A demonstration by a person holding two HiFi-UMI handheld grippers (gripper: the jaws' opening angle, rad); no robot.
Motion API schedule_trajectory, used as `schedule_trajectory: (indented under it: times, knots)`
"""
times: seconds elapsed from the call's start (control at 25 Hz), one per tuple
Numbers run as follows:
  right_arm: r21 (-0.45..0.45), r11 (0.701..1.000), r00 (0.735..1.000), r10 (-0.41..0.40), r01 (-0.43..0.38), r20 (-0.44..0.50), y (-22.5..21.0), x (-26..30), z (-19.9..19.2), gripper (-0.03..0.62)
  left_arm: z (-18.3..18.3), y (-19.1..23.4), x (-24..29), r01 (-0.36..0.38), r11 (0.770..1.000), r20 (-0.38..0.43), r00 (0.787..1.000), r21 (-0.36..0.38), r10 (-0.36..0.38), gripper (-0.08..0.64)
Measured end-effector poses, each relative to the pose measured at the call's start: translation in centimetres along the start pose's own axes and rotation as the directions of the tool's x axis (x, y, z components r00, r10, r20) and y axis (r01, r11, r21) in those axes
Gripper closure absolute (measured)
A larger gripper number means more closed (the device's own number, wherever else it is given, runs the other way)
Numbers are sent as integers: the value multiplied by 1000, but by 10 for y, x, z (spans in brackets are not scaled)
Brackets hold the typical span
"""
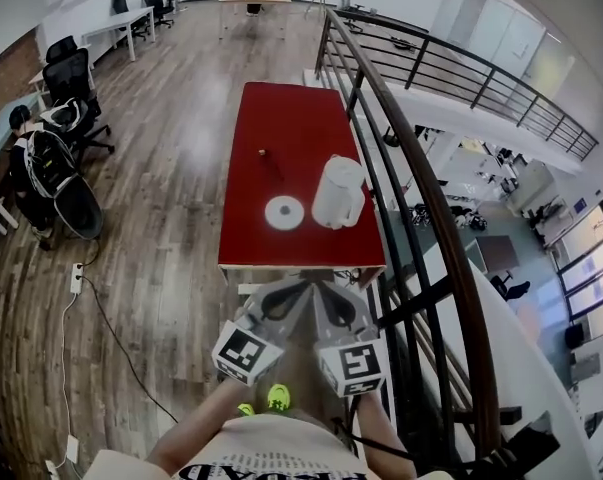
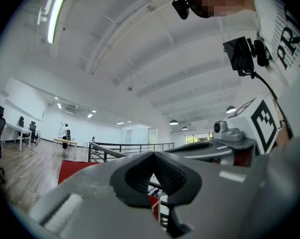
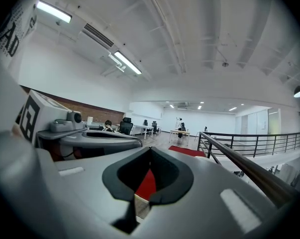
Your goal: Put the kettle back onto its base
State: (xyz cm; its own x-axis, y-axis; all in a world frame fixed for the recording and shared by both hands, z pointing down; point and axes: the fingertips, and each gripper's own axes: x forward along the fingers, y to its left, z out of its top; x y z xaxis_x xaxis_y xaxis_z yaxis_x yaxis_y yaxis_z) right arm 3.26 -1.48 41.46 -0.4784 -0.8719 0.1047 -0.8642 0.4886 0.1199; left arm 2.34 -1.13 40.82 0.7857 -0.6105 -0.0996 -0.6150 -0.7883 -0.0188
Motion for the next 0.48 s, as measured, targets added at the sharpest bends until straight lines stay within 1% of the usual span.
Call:
schedule_trajectory:
  times: [0.16,0.32,0.48]
  knots:
    - [0,1000,1000,13,-13,4,-14,6,-5,584,-5,4,14,-14,999,-12,1000,37,14,569]
    - [0,1000,1000,13,-13,-1,-23,15,-10,584,-10,12,25,-23,999,-24,999,28,23,569]
    - [10,1000,1000,7,-7,-9,-28,23,-13,584,-10,19,34,-35,999,-9,999,-18,34,569]
